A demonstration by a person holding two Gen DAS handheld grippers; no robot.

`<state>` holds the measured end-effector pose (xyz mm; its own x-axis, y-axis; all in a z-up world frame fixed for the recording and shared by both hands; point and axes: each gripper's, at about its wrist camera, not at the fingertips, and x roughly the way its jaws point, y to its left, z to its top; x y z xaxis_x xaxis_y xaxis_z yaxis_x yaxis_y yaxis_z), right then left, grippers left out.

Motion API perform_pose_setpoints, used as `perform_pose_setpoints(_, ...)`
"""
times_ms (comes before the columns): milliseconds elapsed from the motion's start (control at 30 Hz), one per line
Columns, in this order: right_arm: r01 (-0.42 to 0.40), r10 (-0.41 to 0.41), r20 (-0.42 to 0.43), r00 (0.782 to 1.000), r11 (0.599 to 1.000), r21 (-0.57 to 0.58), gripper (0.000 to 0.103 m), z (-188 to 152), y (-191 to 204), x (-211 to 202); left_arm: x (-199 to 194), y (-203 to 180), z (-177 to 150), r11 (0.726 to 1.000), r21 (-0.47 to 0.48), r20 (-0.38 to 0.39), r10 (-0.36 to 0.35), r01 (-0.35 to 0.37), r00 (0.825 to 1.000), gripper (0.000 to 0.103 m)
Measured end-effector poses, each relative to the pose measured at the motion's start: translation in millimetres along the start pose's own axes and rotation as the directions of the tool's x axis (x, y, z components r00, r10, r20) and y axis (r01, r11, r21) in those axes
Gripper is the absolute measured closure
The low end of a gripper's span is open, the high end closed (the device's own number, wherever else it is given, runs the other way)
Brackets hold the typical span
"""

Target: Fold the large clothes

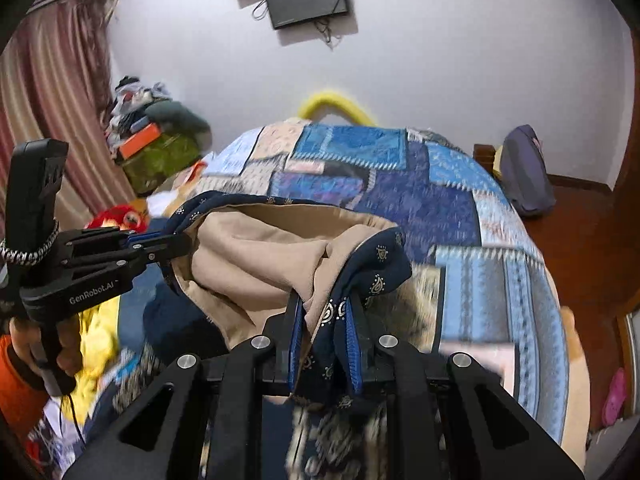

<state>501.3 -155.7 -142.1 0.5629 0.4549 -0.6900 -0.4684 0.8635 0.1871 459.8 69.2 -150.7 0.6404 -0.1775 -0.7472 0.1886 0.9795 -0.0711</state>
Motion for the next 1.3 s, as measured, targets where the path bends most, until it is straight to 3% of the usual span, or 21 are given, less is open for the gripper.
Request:
perform_pose_setpoints(100, 0.011, -0.012, -0.051, 0.999, 1.000, -0.018, 0.086, -36, 13, 0, 4, -4, -36, 1.000, -0.004, -0.061, -0.013, 0.013, 0.998, 0.091)
perform_pose_setpoints(300, 0.143, -0.158, -0.113, 0.981, 0.981, -0.132, 0.083, -88, 24, 13, 32, -9, -92, 1.000, -0.012, -0.146, 0.008, -0.010, 0.989, 0.091)
perform_pose_setpoints(333, 0.174, -0.192, -0.125, 0.973, 0.974, -0.146, 0.070, -94, 24, 16, 37, -9, -98, 1.000, -0.017, -0.154, 0.020, -0.023, 0.988, 0.091)
perform_pose_setpoints(367, 0.198, -0.218, -0.127, 0.968, 0.968, -0.155, 0.039, -97, 21, 18, 41, -8, -103, 0.999, -0.019, -0.154, 0.033, -0.036, 0.988, 0.091)
perform_pose_setpoints(433, 0.334, -0.351, -0.092, 0.932, 0.928, -0.164, 0.009, -102, 15, 15, 47, -2, -111, 0.998, -0.054, -0.160, 0.030, -0.039, 0.987, 0.091)
perform_pose_setpoints(467, 0.362, -0.376, -0.074, 0.924, 0.919, -0.156, 0.009, -103, 9, 11, 48, 1, -113, 0.997, -0.073, -0.158, 0.016, -0.028, 0.987, 0.091)
perform_pose_setpoints(600, 0.295, -0.300, -0.121, 0.946, 0.954, -0.060, 0.010, -102, -21, -6, 40, 4, -110, 0.995, -0.096, -0.161, -0.032, 0.017, 0.986, 0.089)
perform_pose_setpoints(667, 0.242, -0.242, -0.112, 0.964, 0.970, -0.019, 0.010, -98, -28, -19, 33, 1, -106, 0.996, -0.089, -0.155, -0.046, 0.033, 0.987, 0.082)
perform_pose_setpoints(733, 0.201, -0.199, -0.080, 0.977, 0.979, 0.024, 0.010, -88, -34, -33, 22, -3, -97, 0.997, -0.070, -0.141, -0.051, 0.041, 0.989, 0.061)
perform_pose_setpoints(833, 0.162, -0.160, -0.040, 0.986, 0.985, 0.060, 0.010, -67, -41, -40, 5, -8, -78, 0.999, -0.035, -0.068, -0.020, 0.018, 0.997, 0.043)
perform_pose_setpoints(1000, 0.128, -0.126, -0.035, 0.991, 0.987, 0.093, 0.010, -36, -45, -19, 6, -15, -40, 1.000, -0.013, -0.022, -0.017, 0.017, 1.000, 0.039)
perform_pose_setpoints(1167, 0.096, -0.082, -0.092, 0.992, 0.982, 0.161, 0.013, -21, -61, 26, 44, -19, -11, 0.999, -0.019, -0.053, -0.035, 0.034, 0.998, 0.039)
perform_pose_setpoints(1300, 0.086, -0.057, -0.146, 0.988, 0.976, 0.200, 0.035, -15, -73, 65, 86, -20, -1, 0.997, -0.043, -0.106, -0.072, 0.068, 0.992, 0.039)
